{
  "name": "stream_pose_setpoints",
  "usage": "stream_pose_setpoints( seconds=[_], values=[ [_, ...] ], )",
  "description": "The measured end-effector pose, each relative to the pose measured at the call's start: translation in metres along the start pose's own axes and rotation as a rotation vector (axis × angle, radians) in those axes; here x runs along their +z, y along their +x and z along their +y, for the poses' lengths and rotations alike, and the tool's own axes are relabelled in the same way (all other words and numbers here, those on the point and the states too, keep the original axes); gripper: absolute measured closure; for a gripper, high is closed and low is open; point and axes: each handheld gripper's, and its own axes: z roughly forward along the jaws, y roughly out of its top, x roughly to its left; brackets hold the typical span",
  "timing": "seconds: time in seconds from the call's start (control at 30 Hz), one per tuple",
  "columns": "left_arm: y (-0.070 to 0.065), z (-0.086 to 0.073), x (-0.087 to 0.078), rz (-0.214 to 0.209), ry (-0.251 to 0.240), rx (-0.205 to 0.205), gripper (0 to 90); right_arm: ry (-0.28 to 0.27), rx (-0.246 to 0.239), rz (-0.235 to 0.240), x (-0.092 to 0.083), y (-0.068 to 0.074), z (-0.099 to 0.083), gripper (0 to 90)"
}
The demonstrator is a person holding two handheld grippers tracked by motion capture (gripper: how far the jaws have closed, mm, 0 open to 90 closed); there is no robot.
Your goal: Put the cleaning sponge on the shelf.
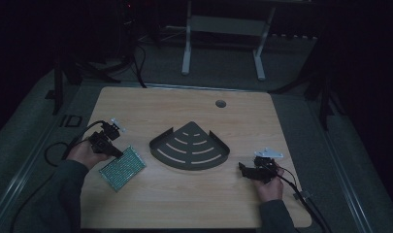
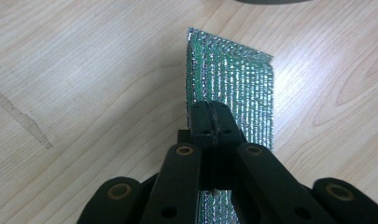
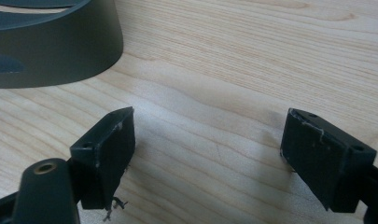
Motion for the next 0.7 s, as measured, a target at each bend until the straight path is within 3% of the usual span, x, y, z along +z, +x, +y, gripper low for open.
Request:
stream_pose_setpoints(
  seconds=[0.7],
  values=[
    [-0.001, 0.022, -0.031, 0.003, -0.038, 0.014, 90.0, 0.001, 0.0, 0.0, 0.0, 0.0, 0.0, 17.4]
  ],
)
